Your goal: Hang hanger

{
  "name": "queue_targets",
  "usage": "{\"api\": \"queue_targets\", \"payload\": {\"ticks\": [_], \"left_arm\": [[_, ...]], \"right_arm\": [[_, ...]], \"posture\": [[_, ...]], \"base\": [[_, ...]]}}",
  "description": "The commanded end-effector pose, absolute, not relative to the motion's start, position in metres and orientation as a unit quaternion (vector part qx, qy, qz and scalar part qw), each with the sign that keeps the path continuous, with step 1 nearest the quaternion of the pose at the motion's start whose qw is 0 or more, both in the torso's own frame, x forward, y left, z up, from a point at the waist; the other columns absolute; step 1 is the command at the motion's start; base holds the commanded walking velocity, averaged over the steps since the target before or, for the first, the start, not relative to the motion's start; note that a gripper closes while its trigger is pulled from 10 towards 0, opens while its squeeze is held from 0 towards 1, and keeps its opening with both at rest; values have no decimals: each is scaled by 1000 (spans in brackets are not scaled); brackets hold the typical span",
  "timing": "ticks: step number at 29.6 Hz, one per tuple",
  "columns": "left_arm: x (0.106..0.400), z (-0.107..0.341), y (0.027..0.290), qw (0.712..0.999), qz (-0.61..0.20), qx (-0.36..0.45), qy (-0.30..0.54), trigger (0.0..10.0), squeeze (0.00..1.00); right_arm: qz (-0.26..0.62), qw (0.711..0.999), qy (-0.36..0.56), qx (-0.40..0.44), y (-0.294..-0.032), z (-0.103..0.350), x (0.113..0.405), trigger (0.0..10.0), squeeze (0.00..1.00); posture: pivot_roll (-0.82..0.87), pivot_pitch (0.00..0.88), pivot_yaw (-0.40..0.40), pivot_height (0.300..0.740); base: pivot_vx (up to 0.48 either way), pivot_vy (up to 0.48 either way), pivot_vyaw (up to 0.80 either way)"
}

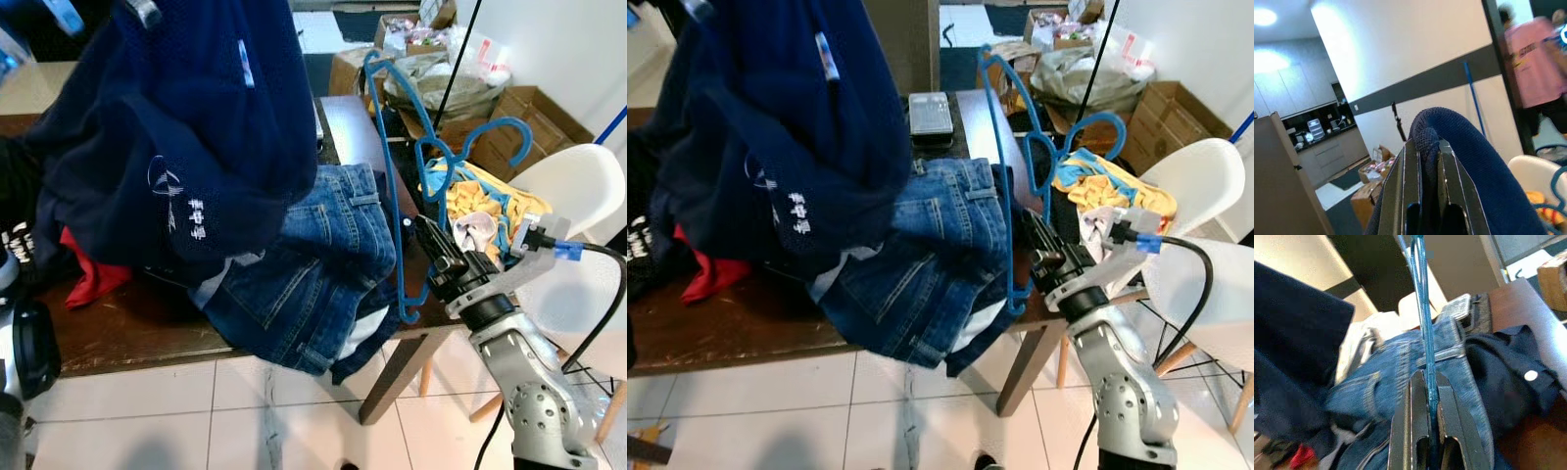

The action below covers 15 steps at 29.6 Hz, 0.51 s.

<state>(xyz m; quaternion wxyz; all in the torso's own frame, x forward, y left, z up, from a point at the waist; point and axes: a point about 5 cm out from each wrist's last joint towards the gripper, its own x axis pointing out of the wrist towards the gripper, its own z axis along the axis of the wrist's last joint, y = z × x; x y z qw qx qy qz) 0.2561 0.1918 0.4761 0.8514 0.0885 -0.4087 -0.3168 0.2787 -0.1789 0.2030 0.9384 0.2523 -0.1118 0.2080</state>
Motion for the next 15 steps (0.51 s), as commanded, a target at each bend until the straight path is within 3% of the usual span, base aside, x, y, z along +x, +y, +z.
{"api": "queue_targets", "payload": {"ticks": [1, 15], "left_arm": [[245, 485, 190, 836, -328, 80, -433, 10000, 0], [257, 467, 184, 847, -352, 10, -398, 10000, 0]], "right_arm": [[222, 936, -112, 251, -175, 204, 275, 10000, 0], [210, 941, -99, 247, -176, 199, 277, 10000, 0]], "posture": [[70, 134, 12, 740], [64, 128, 13, 740]], "base": [[-326, 0, 0], [-329, 0, 0]]}}
